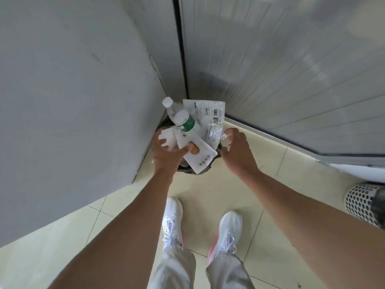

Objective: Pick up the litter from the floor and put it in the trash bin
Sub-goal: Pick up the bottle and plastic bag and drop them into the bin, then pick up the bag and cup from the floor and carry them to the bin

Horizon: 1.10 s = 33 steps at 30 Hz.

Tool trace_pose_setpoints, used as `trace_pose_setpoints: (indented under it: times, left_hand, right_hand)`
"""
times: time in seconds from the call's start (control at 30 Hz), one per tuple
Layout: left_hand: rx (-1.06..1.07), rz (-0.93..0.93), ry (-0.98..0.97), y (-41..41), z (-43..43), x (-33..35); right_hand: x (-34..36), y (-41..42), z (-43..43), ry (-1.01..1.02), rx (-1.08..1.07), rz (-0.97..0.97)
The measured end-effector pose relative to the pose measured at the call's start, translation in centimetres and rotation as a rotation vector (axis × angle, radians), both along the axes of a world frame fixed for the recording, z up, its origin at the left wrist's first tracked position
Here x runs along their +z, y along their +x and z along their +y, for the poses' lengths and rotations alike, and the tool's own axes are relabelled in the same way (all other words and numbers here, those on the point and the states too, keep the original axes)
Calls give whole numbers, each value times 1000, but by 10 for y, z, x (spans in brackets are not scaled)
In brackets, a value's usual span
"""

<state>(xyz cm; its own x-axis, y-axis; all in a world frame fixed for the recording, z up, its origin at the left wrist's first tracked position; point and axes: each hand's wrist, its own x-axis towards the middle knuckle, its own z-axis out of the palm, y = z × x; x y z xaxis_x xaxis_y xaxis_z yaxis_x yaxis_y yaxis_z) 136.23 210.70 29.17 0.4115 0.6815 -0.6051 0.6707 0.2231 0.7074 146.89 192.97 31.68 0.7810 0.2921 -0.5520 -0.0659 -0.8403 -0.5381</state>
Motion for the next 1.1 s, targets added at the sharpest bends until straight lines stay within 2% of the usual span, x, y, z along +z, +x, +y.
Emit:
trace_pose_setpoints:
  times: [0.1, 0.23, 0.37, 0.5, 0.77, 0.93, 1.1]
  left_hand:
    - [3, 41, 0, -27, 1, 51]
    - [-107, 99, 34, -65, -4, 134]
    - [-240, 96, 113, -97, -8, 244]
    - [-305, 96, 276, -141, -11, 370]
    - [-199, 161, 690, -254, -14, 579]
    - [-147, 307, 787, -333, -42, 628]
    - [91, 501, 733, -448, -94, 628]
  right_hand:
    - [62, 7, 7, -19, 77, -7]
    - [153, -1, 13, -31, 192, -63]
    - [259, -34, 18, -69, 419, -115]
    - [367, -70, 25, -96, 675, -250]
    - [564, -127, 67, 63, 1056, -594]
    - [631, -220, 91, 180, 1206, -558]
    - [654, -334, 101, 259, 1458, -536]
